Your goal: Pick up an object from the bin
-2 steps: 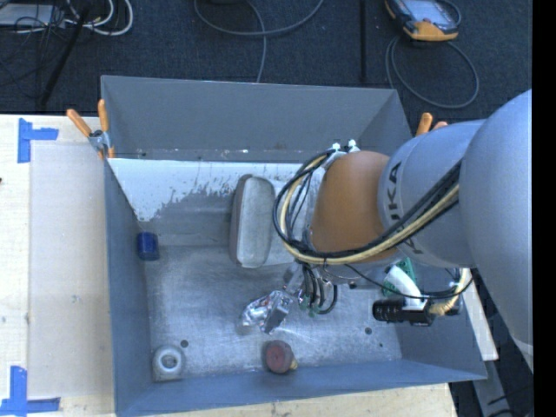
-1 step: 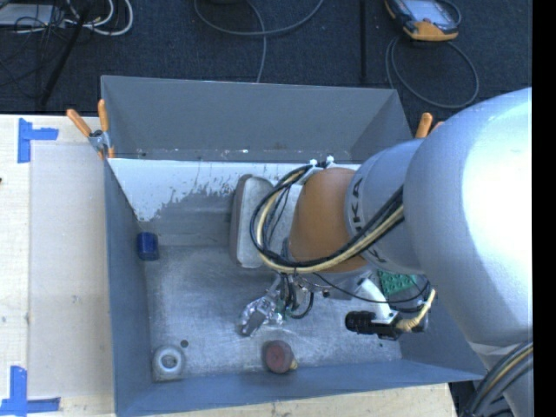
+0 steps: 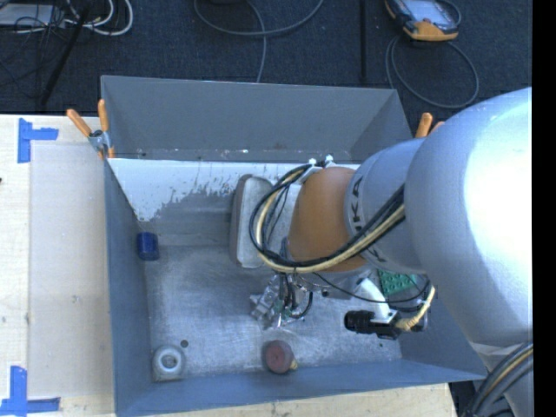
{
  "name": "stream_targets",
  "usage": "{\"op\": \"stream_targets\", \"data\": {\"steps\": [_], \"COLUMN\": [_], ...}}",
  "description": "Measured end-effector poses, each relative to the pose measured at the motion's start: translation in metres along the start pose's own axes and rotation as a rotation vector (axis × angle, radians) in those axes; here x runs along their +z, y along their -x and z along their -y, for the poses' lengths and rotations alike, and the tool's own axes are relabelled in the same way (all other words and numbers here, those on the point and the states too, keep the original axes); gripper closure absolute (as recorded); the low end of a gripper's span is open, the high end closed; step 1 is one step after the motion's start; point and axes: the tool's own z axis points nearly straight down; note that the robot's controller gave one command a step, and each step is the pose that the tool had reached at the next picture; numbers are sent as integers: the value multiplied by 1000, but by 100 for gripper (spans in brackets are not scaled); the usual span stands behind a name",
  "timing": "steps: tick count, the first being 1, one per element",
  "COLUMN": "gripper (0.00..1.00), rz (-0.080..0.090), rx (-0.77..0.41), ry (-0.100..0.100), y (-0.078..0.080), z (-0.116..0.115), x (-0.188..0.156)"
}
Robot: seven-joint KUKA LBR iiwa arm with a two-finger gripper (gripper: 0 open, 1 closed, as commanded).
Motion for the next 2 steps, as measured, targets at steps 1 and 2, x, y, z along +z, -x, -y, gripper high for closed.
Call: {"op": "stream_targets", "data": {"steps": [1, 2], "gripper": [100, 100], "rz": [7, 6], "rx": [-54, -91], "ry": [2, 1], "y": [8, 14], "z": [0, -12], "x": [-123, -175]}}
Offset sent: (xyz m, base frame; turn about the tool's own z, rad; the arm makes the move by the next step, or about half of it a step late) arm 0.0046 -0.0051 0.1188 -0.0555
